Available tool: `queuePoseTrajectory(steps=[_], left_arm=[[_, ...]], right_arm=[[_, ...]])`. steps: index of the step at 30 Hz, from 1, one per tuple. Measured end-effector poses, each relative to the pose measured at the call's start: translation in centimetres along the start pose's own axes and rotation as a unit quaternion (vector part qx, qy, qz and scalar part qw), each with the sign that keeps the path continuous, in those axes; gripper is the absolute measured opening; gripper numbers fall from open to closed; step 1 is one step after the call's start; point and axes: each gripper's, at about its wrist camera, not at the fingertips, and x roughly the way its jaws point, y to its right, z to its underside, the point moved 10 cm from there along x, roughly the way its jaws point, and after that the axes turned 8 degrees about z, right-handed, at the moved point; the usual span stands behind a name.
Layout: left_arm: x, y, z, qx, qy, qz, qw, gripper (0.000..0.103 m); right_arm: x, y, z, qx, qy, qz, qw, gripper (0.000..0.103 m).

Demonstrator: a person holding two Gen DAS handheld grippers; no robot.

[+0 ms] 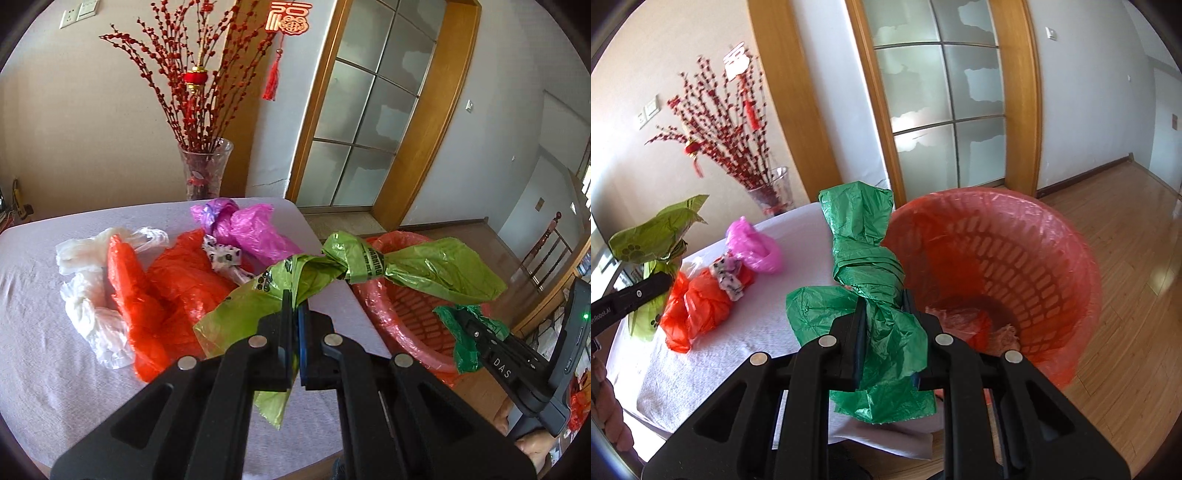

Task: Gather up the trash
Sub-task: 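Carry the green and lime-green bags over the red basket and open both grippers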

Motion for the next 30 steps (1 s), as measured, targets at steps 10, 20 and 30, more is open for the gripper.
queuePoseTrajectory(steps=[10,20,30], left_arm=[[4.5,5.4,0.3,0.023,-0.027,0.046,0.9983,0.004],[9.4,10.3,0.2,0.034,-0.055,0.092,0.9937,0.004],[14.4,13.4,0.2,0.038,-0.083,0.110,0.9897,0.008]], right_arm=[[-0.3,5.4,-1.9,0.026,0.018,0.035,0.999,0.019],[-0.6,9.5,-4.8,0.046,0.041,0.056,0.997,0.019],[0.9,11.2,-6.0,0.049,0.040,0.069,0.996,0.022]])
